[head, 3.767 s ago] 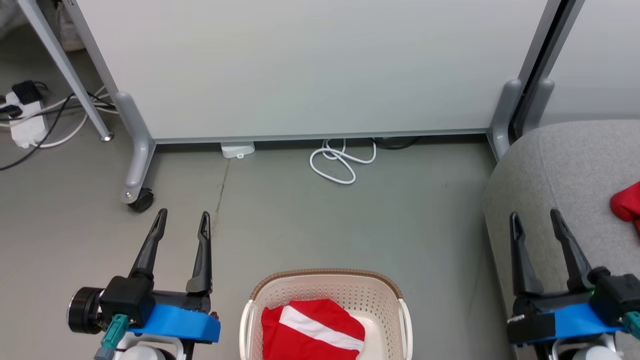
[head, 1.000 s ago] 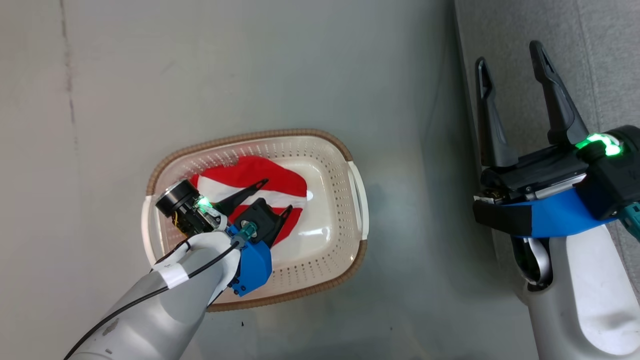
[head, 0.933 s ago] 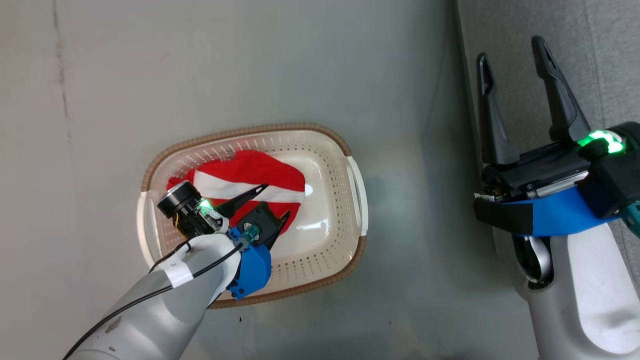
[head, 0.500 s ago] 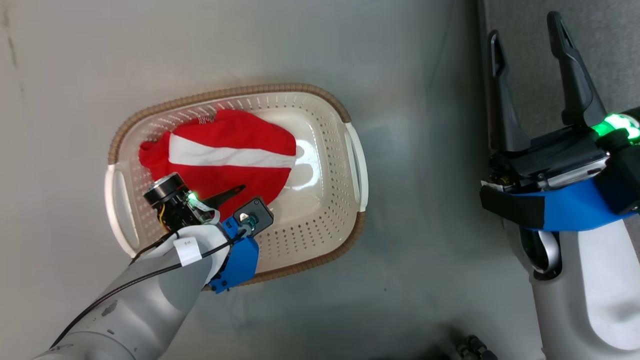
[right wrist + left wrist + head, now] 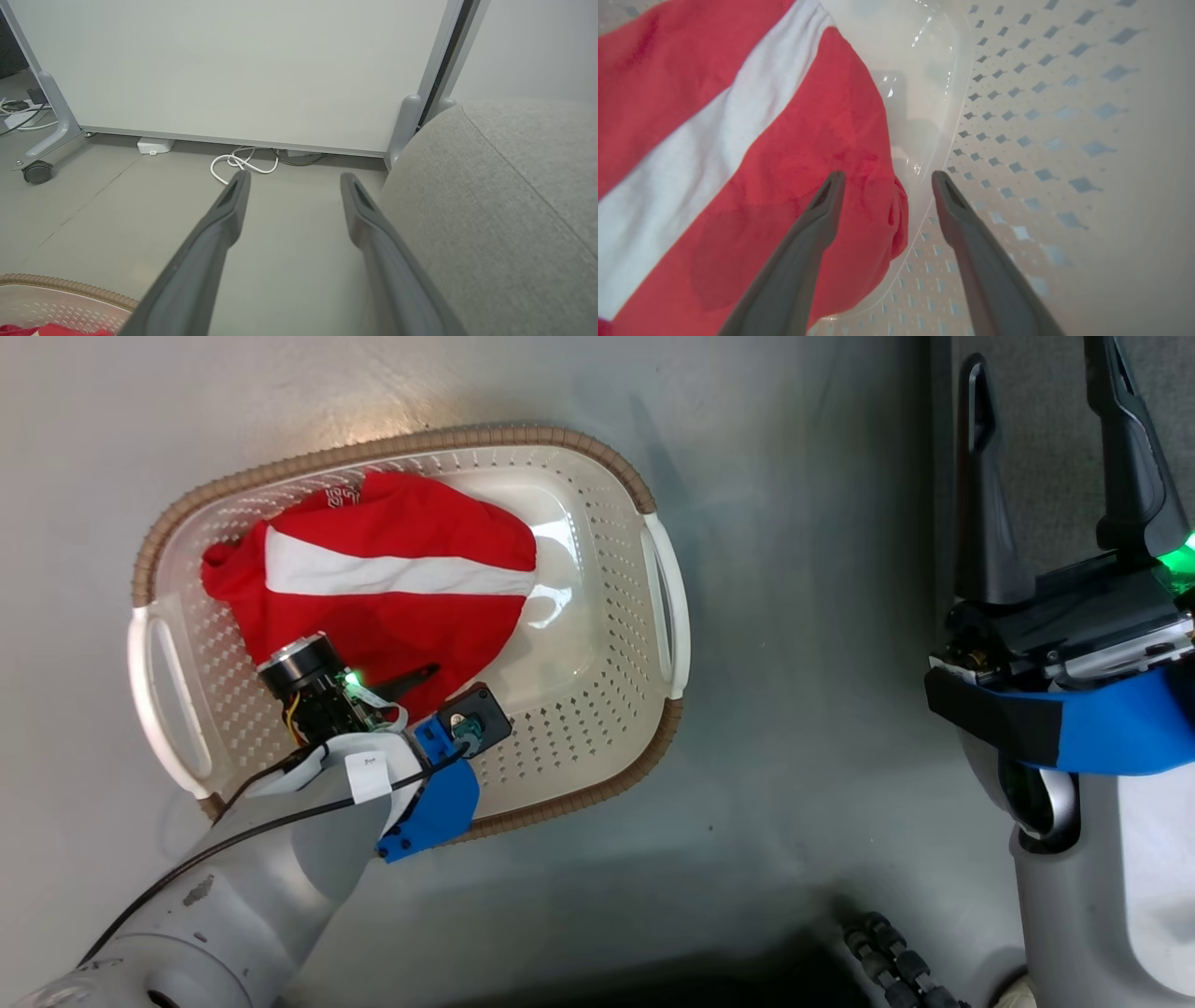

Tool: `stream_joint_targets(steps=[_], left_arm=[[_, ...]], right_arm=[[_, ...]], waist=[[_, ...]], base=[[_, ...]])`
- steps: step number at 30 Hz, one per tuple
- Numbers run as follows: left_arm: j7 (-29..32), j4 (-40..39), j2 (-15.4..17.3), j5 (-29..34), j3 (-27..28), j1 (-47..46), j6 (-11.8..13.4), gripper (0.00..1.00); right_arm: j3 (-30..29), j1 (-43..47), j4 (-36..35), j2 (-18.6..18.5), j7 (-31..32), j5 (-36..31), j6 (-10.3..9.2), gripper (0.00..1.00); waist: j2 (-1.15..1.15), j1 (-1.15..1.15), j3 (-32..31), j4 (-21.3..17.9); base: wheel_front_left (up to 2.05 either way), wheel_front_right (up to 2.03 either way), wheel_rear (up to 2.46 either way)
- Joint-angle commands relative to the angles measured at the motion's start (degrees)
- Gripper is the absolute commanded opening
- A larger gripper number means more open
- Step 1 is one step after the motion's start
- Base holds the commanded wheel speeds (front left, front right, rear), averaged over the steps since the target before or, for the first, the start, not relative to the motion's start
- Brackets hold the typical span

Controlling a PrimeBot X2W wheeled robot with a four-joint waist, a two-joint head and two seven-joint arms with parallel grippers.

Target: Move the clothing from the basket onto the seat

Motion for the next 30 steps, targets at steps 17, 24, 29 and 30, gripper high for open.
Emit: stream_joint_targets(steps=[17, 24, 29, 30], left_arm=[[2.50, 2.65, 1.42, 3.42, -0.12, -3.29, -0.07, 1.00], [3.18, 3.30, 0.96, 3.90, -0.12, -3.14, -0.07, 0.92], [3.21, 3.97, 0.77, 4.98, -0.10, -4.01, -0.07, 0.00], [3.25, 4.05, 0.62, 5.11, -0.10, -4.11, -0.07, 0.00]], right_arm=[[-0.80, 2.81, -5.78, 0.00, -0.03, -0.47, 0.01, 1.00], [-0.28, 4.80, -8.56, 0.00, -0.03, -1.18, 0.01, 1.00], [-0.46, 5.73, -9.50, 0.00, -0.03, -1.47, 0.01, 1.00], [-0.55, 5.79, -9.56, 0.00, -0.03, -1.48, 0.01, 1.00]], waist=[[0.00, 0.00, 4.43, -1.32], [0.00, 0.00, 4.62, -1.43], [0.00, 0.00, 4.71, -1.36], [0.00, 0.00, 4.70, -1.30]], base=[[0.00, 0.00, 0.00], [0.00, 0.00, 0.00], [0.00, 0.00, 0.00], [0.00, 0.00, 0.00]])
